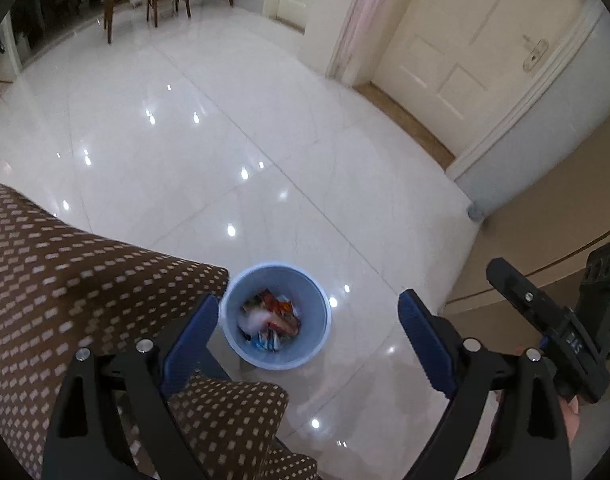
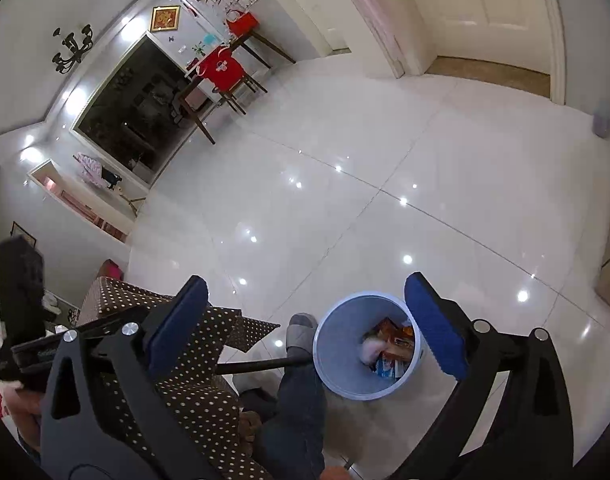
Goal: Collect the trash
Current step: 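Open both grippers to drop the items into the blue bin, then move both tools back over the remaining trash on the table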
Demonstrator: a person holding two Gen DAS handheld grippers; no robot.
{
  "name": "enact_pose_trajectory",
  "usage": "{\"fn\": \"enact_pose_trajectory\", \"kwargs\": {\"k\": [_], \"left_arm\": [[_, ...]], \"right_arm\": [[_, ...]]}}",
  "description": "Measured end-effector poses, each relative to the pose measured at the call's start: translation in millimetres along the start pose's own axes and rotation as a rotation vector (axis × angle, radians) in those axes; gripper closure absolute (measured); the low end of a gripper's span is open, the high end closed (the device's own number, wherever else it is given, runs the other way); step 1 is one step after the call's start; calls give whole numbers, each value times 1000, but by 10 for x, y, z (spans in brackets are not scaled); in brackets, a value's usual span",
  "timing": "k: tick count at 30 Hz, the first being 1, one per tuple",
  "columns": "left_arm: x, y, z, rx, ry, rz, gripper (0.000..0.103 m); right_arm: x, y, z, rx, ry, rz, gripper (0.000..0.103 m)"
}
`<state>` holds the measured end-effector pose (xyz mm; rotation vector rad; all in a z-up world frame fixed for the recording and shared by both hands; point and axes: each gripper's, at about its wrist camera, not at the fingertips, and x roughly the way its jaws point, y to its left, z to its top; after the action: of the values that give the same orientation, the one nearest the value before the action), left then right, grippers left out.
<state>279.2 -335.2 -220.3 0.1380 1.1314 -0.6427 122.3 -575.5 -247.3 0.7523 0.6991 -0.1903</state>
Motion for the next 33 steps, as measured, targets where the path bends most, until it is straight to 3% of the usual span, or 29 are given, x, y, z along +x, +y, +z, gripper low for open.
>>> {"fn": "enact_pose_trajectory", "kwargs": {"k": [11, 20, 25, 30, 33], "left_arm": [[-1188, -230, -577, 61, -245, 75, 9], [-1998, -97, -1101, 137, -395, 199, 9], [-2357, 194, -1318, 87, -455, 242, 9], [-2579, 605, -1558, 0, -478, 259, 8], [-2637, 927, -1694, -69, -480, 275, 8]], "right_arm": [[-628, 917, -270, -163, -123, 69, 6], [-814, 1804, -541, -320, -36, 148, 6], [-829, 2247, -691, -367, 5, 249, 6], [-623, 2665, -784, -362, 126, 279, 6], [-560, 2989, -919, -434, 131, 287, 6]]}}
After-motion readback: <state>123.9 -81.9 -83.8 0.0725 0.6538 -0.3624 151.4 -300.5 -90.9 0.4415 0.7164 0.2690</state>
